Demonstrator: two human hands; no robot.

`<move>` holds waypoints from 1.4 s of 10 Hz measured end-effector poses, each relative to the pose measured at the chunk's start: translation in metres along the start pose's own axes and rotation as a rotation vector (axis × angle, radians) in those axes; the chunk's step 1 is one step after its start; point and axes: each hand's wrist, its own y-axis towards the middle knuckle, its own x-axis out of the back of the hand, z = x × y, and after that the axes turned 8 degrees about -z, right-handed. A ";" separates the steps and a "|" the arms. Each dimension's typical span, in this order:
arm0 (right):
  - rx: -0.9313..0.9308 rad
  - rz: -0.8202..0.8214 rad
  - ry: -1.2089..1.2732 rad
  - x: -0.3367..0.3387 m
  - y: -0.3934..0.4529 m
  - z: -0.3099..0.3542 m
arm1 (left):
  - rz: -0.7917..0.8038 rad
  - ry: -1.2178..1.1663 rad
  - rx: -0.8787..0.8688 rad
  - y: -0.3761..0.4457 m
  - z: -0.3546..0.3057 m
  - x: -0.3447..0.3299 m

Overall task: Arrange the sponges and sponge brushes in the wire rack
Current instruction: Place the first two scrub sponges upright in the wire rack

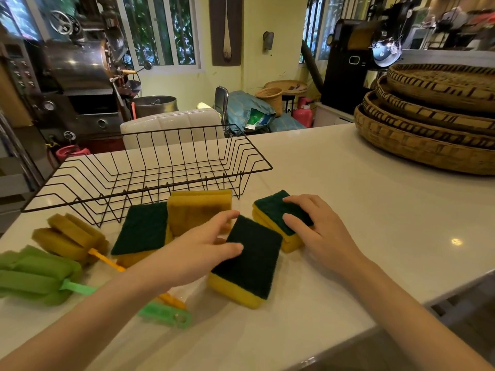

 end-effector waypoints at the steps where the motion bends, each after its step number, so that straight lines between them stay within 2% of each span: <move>1: -0.001 0.020 -0.001 -0.001 0.000 -0.002 | -0.015 0.241 -0.086 -0.005 0.001 -0.001; 2: 0.017 0.016 0.014 0.000 -0.001 -0.001 | -0.052 0.417 -0.174 -0.011 0.001 -0.001; 3: 0.048 0.036 0.124 0.005 0.000 0.006 | -0.069 0.458 -0.280 -0.018 -0.006 0.009; 4: 0.060 0.158 0.194 0.021 0.013 0.014 | -0.011 0.423 -0.417 -0.021 -0.015 0.024; 5: 0.122 0.501 0.053 0.037 0.033 0.022 | 0.142 0.482 -0.485 -0.019 -0.024 0.022; 6: 0.232 0.743 -0.207 0.043 0.052 0.035 | 0.251 0.620 -0.484 -0.010 -0.028 0.014; 7: 0.260 0.869 -0.425 0.039 0.066 0.045 | 0.252 0.723 -0.442 -0.005 -0.035 0.009; 8: 0.208 0.964 -0.470 0.033 0.073 0.051 | 0.290 0.773 -0.375 -0.002 -0.040 0.005; 11: 0.176 0.892 -0.477 0.028 0.074 0.043 | 0.303 0.683 -0.485 0.010 -0.019 0.006; 13: 0.143 0.883 -0.480 0.037 0.074 0.047 | 0.245 0.625 -0.538 0.010 -0.016 0.008; 14: 0.149 0.836 -0.446 0.050 0.079 0.054 | 0.218 0.485 -0.564 0.008 -0.025 0.015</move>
